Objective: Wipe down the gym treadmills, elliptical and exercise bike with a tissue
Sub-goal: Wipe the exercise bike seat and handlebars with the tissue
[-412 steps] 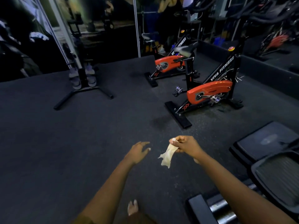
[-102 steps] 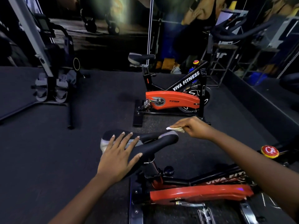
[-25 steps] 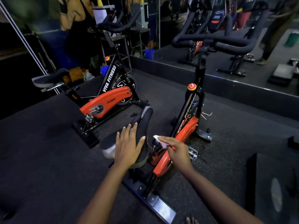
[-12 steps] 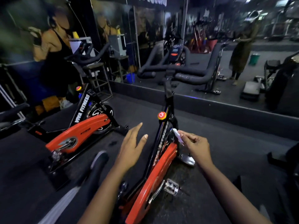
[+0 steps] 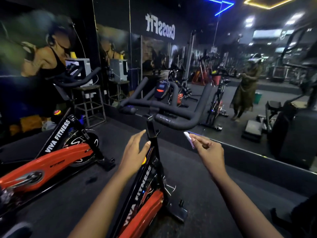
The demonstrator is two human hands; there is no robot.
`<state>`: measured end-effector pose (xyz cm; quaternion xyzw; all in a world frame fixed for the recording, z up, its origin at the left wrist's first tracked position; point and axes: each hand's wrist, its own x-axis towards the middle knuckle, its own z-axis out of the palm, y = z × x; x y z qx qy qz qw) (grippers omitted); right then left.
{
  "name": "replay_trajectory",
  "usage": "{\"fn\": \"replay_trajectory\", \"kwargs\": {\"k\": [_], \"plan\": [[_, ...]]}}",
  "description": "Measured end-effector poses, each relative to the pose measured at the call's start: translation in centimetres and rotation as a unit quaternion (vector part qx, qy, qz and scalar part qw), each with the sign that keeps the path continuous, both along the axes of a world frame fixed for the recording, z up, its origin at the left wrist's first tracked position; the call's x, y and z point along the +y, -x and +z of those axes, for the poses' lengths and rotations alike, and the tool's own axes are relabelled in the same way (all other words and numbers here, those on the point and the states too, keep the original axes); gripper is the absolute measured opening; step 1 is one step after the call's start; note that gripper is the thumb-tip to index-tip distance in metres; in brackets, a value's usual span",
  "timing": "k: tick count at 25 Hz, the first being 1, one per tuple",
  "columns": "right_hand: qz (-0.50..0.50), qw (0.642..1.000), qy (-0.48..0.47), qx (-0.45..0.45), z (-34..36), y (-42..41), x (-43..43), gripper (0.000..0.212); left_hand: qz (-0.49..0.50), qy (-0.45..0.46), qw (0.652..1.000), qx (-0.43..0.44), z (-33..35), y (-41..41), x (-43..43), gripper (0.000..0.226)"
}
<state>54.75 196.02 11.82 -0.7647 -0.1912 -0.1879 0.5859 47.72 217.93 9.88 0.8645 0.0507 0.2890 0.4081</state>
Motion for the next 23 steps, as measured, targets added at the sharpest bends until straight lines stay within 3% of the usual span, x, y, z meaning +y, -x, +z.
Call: {"fn": "replay_trajectory", "kwargs": {"k": [6,14,18,23], "plan": [[0.019,0.984,0.110,-0.138,1.7,-8.9,4.8,0.020,-0.002,-0.032,0.999,-0.003,0.1,-9.5,2.0,0.051],[0.100,0.900,0.314,-0.286,1.0,-15.5,11.8,0.029,-0.056,-0.170,0.984,-0.002,-1.2,-15.2,6.5,0.068],[0.092,0.879,0.342,-0.318,-0.1,-15.6,8.6,0.035,-0.091,-0.220,0.971,-0.035,-0.8,-18.2,6.9,0.070],[0.073,0.879,0.323,-0.344,-0.4,-15.5,4.4,0.031,-0.103,-0.294,0.945,-0.102,-0.9,-20.8,8.8,0.054]]}}
